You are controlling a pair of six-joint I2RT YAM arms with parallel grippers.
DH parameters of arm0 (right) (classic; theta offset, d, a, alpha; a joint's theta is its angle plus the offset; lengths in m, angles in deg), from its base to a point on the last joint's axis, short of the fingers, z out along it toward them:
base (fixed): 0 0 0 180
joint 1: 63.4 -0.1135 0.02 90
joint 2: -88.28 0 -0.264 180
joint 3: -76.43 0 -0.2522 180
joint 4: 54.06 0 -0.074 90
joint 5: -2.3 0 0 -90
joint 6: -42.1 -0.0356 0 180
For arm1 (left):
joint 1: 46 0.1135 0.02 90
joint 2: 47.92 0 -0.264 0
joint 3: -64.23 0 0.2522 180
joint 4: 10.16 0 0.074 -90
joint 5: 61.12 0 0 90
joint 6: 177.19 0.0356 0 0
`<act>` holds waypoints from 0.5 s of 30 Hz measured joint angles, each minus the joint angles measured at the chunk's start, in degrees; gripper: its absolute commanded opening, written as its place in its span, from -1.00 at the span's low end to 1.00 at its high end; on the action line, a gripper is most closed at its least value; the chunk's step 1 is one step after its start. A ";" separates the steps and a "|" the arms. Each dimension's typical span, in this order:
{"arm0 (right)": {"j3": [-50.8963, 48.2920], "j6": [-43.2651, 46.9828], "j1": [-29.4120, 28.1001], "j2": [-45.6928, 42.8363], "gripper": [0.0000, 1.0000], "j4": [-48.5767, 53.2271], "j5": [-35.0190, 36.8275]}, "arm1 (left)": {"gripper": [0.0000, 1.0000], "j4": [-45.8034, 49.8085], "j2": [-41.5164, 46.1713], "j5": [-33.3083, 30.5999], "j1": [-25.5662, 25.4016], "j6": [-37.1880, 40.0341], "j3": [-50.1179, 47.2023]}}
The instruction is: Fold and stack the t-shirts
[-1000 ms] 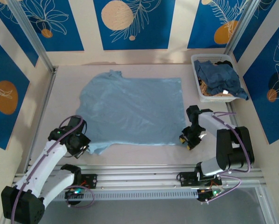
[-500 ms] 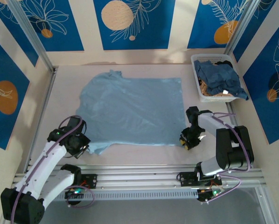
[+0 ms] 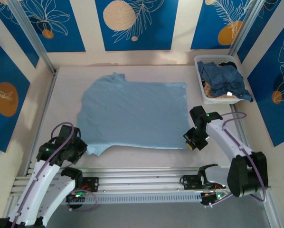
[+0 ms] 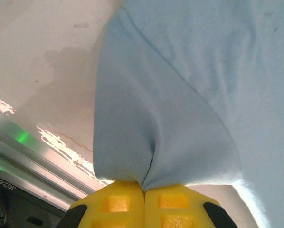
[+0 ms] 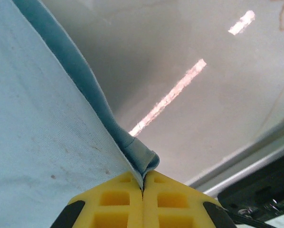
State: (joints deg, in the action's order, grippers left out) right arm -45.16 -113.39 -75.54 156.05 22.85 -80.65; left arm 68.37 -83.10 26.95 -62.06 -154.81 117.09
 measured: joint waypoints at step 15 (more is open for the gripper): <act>9.11 2.56 2.60 12.09 -1.00 -1.18 0.02 | -1.00 -15.43 -31.76 -2.21 -0.11 7.63 18.93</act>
State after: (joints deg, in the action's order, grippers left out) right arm -36.05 -110.83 -72.94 168.14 21.67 -80.63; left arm 52.94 -114.86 24.74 -62.17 -147.18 136.01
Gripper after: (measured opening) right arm 0.066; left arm 0.046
